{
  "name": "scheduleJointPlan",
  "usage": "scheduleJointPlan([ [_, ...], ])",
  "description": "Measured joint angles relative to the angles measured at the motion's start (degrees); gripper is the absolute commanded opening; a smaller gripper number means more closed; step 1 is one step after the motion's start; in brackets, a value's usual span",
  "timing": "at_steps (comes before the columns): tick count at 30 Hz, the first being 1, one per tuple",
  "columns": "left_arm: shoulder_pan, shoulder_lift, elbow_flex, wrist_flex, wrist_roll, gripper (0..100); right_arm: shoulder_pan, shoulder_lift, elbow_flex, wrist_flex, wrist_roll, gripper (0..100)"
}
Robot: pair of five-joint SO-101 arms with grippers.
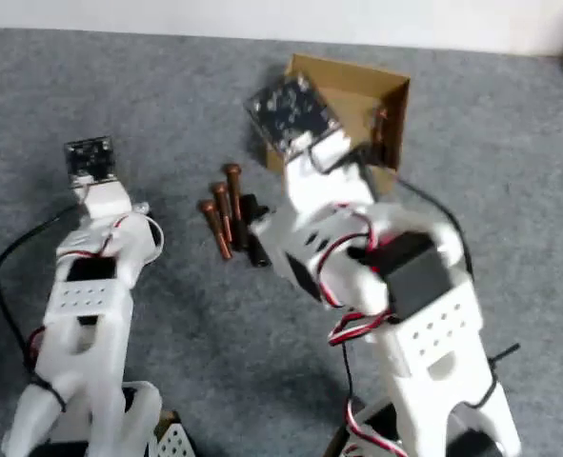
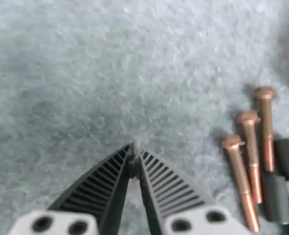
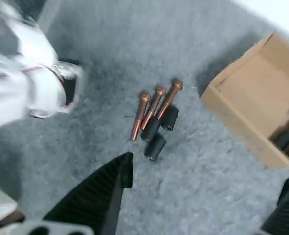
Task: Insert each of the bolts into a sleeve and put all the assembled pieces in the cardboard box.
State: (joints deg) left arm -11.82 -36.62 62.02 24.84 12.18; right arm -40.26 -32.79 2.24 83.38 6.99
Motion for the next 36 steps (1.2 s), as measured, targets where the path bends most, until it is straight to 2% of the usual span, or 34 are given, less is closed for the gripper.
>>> scheduleJointPlan([
  [6, 0.09, -6.42, 4.13, -0.62, 0.00, 1, -1.23, -3.52, 36.66, -24.62, -0.09, 41.4],
  [10, 0.00, -8.00, 4.57, -0.79, 0.00, 1, -3.69, -0.35, 46.33, -38.59, -4.66, 41.4],
  [15, 0.09, -8.26, 4.57, -0.79, 0.00, 1, -4.48, 8.18, 44.66, -46.51, -10.29, 41.4],
  [22, 0.00, -8.09, 4.57, -0.88, 0.00, 1, -4.66, 26.20, 31.47, -48.18, -14.95, 41.4],
  [29, 0.00, -7.82, 4.57, -1.05, 0.00, 1, -4.66, 41.49, 24.18, -48.35, -15.65, 41.4],
  [36, 0.00, -7.82, 4.57, -1.05, 0.00, 1, -3.52, 45.54, 22.77, -48.35, -15.82, 41.4],
])
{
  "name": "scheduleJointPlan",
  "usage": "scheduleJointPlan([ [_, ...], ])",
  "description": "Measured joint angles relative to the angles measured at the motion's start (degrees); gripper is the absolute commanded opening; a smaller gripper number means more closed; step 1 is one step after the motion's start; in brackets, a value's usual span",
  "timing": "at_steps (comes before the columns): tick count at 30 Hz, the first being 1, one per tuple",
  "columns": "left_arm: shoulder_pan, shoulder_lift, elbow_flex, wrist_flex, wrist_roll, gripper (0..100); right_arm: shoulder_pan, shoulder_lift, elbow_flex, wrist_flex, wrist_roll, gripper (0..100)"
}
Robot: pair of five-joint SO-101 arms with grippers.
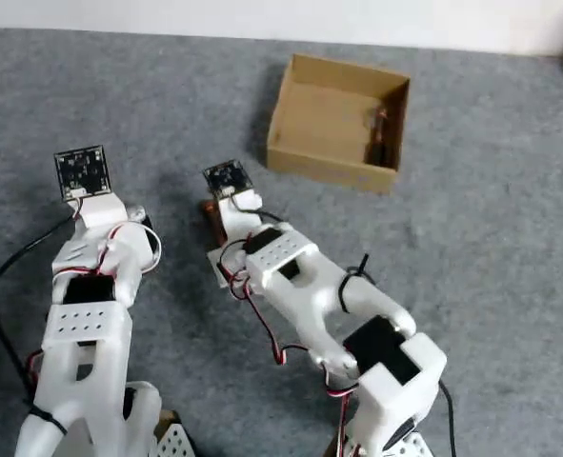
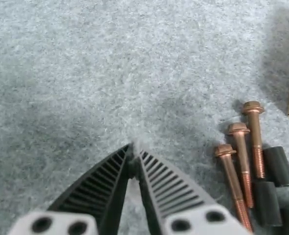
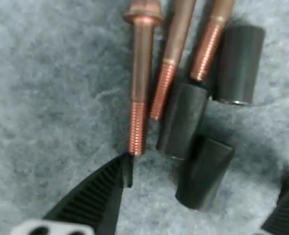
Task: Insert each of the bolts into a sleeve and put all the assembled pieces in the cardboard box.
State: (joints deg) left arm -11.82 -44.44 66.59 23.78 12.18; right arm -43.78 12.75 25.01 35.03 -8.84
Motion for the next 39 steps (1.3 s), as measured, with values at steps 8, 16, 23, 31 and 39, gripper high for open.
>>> scheduleJointPlan([
  [8, 0.00, 0.00, 0.00, 0.00, 0.00, 1, 0.79, 0.18, 0.00, -0.09, 0.00, 32.1],
  [16, 0.00, 0.18, 0.00, 0.00, 0.00, 1, 2.55, 0.00, -0.18, -0.18, 0.09, 2.3],
  [23, 0.00, 0.18, 0.00, 0.00, 0.00, 1, 3.34, 0.00, -0.18, -0.18, 0.09, 0.5],
  [31, 0.00, 0.18, 0.00, 0.00, 0.00, 1, 3.08, -6.51, 0.09, 6.33, 0.09, 0.5],
  [39, 2.02, 7.12, -2.29, -0.70, -1.14, 1, 3.25, -34.20, 12.48, 8.62, 4.84, 0.5],
])
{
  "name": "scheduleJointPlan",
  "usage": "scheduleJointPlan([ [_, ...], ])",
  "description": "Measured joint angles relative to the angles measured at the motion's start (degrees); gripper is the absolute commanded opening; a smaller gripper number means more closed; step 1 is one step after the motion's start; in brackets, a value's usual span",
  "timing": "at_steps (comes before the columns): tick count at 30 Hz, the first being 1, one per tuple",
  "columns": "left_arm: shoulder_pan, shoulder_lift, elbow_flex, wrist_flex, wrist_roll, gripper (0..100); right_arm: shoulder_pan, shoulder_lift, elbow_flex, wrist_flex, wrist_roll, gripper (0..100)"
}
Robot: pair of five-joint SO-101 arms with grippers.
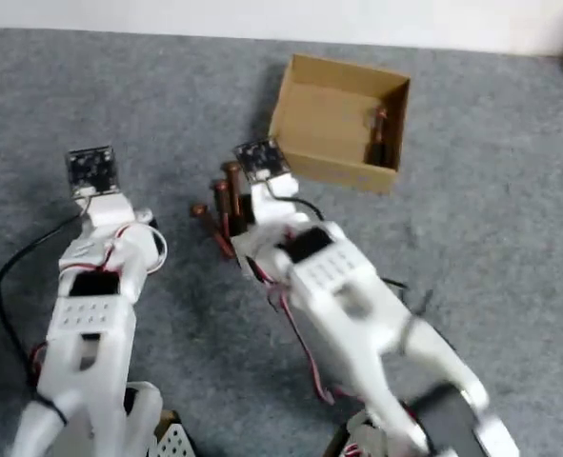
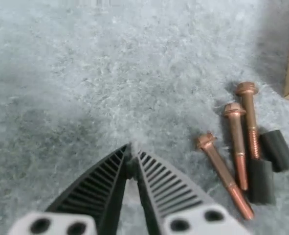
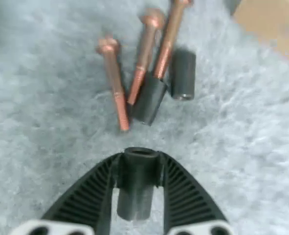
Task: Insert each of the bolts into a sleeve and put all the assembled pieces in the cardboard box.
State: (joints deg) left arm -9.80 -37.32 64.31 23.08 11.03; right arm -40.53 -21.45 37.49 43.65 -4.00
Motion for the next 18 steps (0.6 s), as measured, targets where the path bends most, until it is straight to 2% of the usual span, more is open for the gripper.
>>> scheduleJointPlan([
  [4, 0.18, 13.98, -9.58, 0.97, 0.00, 2, 4.31, -15.38, 7.21, 2.64, 2.02, 0.5],
  [7, 1.49, 26.02, -19.52, 7.65, 0.79, 13, 10.29, -25.32, 12.04, 5.10, 3.08, 0.5],
  [10, 3.16, 32.97, -29.19, 17.58, 6.51, 24, 15.56, -32.18, 17.49, 5.36, 4.57, 0.5],
  [14, 7.30, 34.46, -35.52, 27.60, 15.30, 22, 17.85, -37.89, 24.26, 2.99, 5.10, 0.5],
  [18, 12.57, 34.46, -36.84, 29.01, 24.26, 19, 18.20, -39.82, 27.60, 0.00, 5.27, 0.5],
])
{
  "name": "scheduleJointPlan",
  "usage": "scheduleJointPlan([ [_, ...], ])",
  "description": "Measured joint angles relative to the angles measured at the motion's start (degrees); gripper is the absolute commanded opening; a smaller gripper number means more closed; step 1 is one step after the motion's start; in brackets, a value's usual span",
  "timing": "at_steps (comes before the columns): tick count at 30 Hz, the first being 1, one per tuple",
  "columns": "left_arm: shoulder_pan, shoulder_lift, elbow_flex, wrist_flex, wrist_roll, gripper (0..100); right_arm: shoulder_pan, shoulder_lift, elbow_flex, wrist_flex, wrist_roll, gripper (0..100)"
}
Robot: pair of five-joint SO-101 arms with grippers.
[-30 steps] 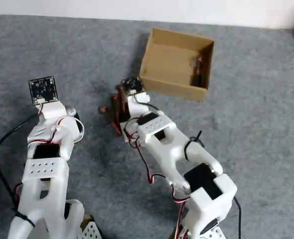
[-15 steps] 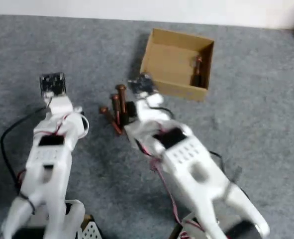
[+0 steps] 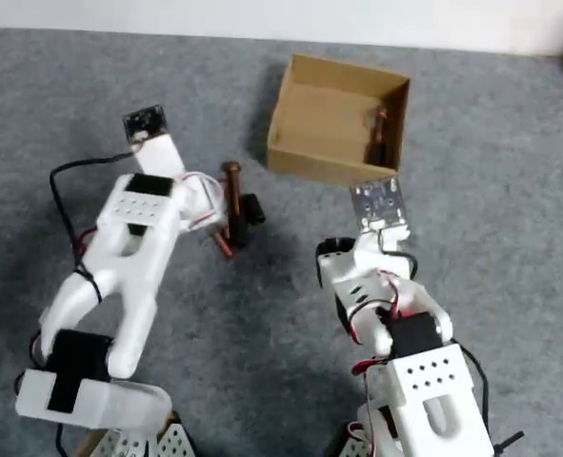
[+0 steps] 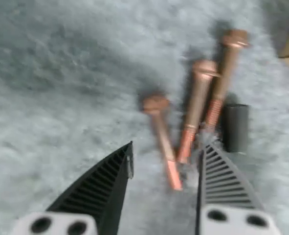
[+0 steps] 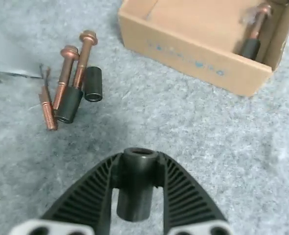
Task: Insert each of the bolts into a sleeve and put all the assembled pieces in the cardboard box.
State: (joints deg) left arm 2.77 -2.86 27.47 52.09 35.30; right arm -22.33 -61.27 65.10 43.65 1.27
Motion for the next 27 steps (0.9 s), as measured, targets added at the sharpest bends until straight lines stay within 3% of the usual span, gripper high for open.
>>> scheduleJointPlan([
  [13, 1.14, 0.53, 1.14, -4.48, 16.79, 18, 0.18, -0.35, 0.35, -0.62, 0.18, 0.5],
  [19, 1.05, 1.85, 1.76, -4.48, 18.73, 18, 0.18, -0.35, 0.53, -0.70, 0.18, 0.5],
  [27, 0.70, 15.82, -4.48, -2.29, 22.15, 18, 0.18, -0.35, 0.62, -0.70, 0.18, 0.5],
])
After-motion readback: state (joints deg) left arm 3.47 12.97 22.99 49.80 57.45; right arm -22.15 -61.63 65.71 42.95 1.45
